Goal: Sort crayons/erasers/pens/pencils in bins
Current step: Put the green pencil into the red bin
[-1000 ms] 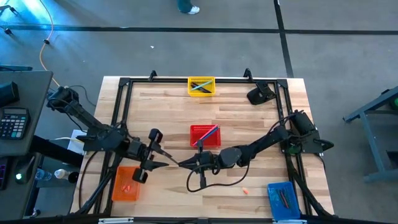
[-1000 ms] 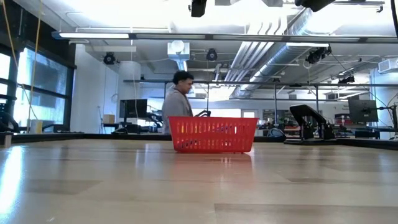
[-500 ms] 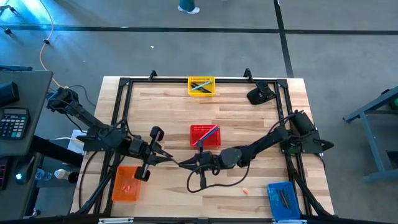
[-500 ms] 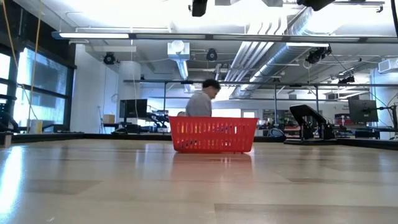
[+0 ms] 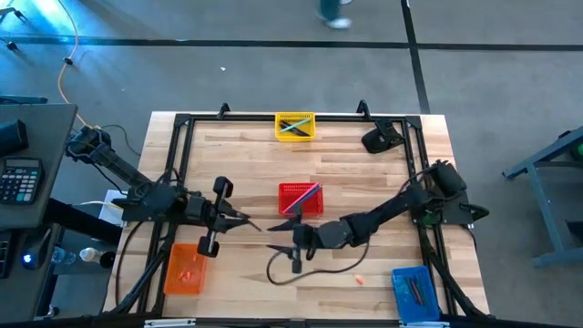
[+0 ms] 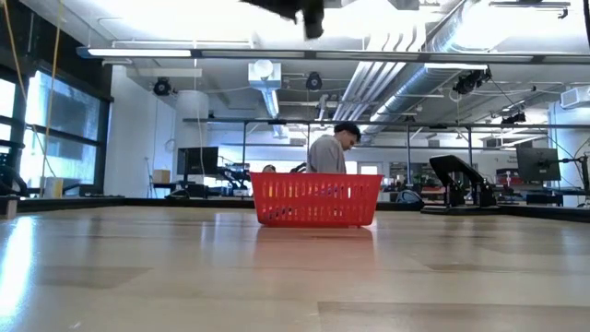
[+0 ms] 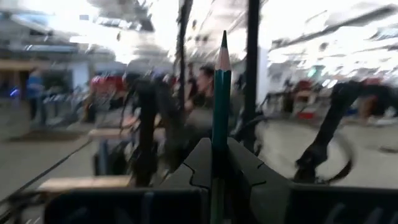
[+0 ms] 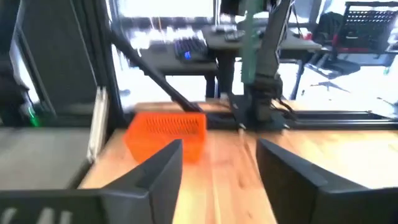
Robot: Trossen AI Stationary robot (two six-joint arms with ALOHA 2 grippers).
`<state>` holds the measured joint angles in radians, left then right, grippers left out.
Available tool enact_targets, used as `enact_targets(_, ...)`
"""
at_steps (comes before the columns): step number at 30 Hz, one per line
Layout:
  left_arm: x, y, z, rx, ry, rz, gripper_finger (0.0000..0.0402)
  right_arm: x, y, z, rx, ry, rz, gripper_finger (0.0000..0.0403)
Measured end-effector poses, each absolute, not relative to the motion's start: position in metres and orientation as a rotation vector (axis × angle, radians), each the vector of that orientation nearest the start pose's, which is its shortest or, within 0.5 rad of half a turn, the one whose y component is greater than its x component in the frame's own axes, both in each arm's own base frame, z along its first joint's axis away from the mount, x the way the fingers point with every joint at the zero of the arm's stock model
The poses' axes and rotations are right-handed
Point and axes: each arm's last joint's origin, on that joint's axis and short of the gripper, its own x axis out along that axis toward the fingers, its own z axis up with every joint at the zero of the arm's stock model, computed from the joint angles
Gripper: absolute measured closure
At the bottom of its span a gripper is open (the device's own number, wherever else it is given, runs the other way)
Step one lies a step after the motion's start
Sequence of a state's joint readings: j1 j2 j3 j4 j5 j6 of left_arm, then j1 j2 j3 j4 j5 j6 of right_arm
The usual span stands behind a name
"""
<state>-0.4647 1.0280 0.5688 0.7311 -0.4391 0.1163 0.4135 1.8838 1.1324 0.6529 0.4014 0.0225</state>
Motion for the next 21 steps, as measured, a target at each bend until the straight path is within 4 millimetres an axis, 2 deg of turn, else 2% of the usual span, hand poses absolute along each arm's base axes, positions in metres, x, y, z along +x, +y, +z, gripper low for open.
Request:
enact_targets(3,0.206,-0.083,0.299,-0.006,-0.142,0.051,0.0400,0.368,0.163,0.235,-0.066,0.186,-0.017,0.0196)
enact_targets(5,0.210,-0.078,0.300,-0.020,-0.064,0.086,0.0400,0.354,0.169,0.241,-0.101,0.253,-0.051,0.0212)
enact_targets(10,0.229,-0.057,0.293,-0.061,0.148,0.192,0.0400,0.317,0.186,0.251,-0.156,0.375,-0.142,0.0304)
enact_targets(14,0.246,-0.037,0.283,-0.103,0.236,0.211,0.0400,0.296,0.196,0.253,-0.174,0.418,-0.190,0.0386)
enact_targets(16,0.257,-0.026,0.276,-0.122,0.272,0.198,0.0401,0.289,0.201,0.253,-0.177,0.424,-0.208,0.0393)
enact_targets(21,0.284,0.000,0.262,-0.124,0.374,0.207,0.0401,0.279,0.211,0.252,-0.160,0.410,-0.224,0.0378)
